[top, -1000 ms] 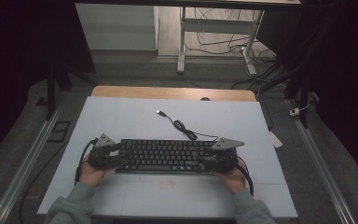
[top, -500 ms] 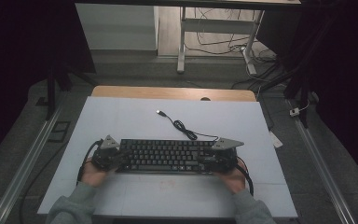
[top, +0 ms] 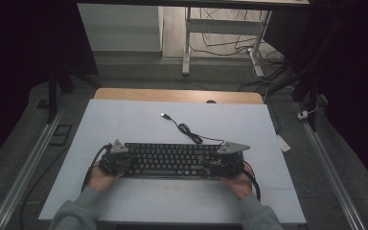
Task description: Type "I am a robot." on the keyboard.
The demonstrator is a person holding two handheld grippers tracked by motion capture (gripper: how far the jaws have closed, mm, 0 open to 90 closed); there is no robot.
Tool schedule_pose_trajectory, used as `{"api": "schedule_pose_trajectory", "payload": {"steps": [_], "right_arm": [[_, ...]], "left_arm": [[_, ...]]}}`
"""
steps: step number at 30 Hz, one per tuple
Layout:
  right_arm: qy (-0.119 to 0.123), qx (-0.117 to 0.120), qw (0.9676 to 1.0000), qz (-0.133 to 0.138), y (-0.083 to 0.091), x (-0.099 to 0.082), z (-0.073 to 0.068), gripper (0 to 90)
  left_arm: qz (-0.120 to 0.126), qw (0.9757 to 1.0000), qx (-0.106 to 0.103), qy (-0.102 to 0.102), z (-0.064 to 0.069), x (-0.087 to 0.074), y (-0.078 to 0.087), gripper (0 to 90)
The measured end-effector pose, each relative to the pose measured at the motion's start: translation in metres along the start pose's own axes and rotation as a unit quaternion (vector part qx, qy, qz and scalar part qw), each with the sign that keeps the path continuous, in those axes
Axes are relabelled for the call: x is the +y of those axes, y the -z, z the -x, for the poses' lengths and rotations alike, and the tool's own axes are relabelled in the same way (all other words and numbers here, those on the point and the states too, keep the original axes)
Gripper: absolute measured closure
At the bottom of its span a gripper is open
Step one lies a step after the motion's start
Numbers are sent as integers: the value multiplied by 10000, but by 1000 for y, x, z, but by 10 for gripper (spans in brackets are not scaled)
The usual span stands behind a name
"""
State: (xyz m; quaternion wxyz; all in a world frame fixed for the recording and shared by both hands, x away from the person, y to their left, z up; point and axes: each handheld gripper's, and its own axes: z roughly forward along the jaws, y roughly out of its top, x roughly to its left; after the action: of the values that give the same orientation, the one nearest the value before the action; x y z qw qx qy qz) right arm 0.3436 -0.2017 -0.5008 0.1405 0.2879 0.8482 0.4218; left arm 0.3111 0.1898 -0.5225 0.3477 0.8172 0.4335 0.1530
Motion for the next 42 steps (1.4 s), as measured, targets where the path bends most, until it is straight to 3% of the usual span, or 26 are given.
{"api": "schedule_pose_trajectory", "payload": {"steps": [32, 42], "right_arm": [[43, -15, 10000, -54, -1, 0, 0, 485], [32, -13, 10000, -8, -1, 0, 0, 485]], "left_arm": [[-92, 9999, 50, -46, 1, 0, -5, 891], [383, 9991, -83, 166, -3, 2, 13, 890]]}}
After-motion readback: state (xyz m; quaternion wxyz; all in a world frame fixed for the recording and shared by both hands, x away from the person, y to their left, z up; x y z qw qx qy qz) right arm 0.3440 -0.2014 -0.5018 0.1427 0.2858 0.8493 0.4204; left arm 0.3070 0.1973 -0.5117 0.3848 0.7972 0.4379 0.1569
